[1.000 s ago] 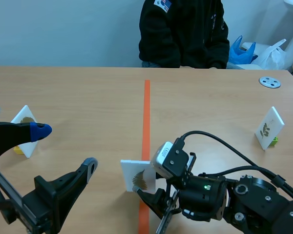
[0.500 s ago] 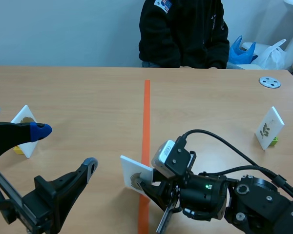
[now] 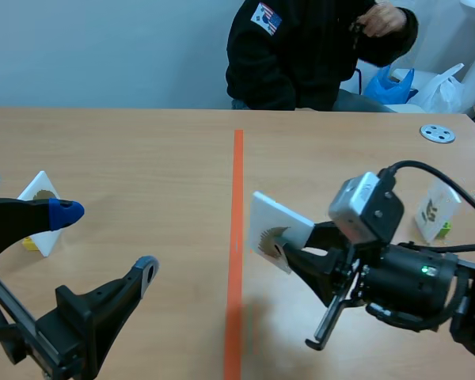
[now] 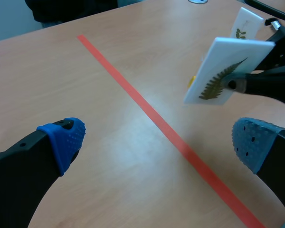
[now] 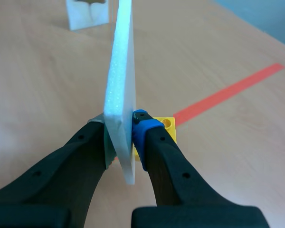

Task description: Sort the leaf by its shape. The table is split by an orange tape line. A compound leaf with several leaflets goes to the left side, a simple leaf with one blade goes to the right side. Return to the home posture when a red brick is placed on the table.

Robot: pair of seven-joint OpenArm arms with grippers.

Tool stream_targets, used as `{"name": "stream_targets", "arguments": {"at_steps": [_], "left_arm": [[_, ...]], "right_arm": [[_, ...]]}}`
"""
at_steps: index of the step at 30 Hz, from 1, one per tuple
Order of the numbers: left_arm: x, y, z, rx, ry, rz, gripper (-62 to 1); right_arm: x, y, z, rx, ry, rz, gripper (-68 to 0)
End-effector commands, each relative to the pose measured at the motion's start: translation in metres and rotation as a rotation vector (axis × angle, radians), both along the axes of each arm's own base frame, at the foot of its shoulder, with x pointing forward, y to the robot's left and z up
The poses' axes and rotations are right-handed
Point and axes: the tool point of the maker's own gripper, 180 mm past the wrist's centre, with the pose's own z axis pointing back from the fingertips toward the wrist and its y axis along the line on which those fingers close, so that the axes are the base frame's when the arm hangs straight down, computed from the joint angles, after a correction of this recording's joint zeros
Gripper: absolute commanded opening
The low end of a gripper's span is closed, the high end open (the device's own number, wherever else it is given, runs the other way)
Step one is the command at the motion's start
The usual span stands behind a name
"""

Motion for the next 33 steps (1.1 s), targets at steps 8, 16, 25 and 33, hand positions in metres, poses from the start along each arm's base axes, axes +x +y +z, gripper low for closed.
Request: {"name": "stream_targets", "arguments": {"at_steps": [8, 16, 25, 33], "left_arm": [[0.003, 0.000, 0.009, -0.019, -0.031, 0.002, 1.4], [0.003, 0.000, 0.009, -0.019, -0.031, 0.002, 1.4], [0.003, -0.001, 0.010, -0.023, -0.036, 0.002, 1.4], [0.003, -0.001, 0.010, -0.023, -0.036, 0.002, 1.4]], "right_arm": [[0.012, -0.068, 0.028, 0.075, -0.014, -0.198, -66.0], [0.015, -0.128, 0.039, 0.085, -0.009, -0.354, -66.0], [0.024, -0.168, 0.041, 0.110, 0.011, -0.515, -66.0], [0.039, -0.199, 0.004, 0.131, 0.106, -0.647, -66.0]]}}
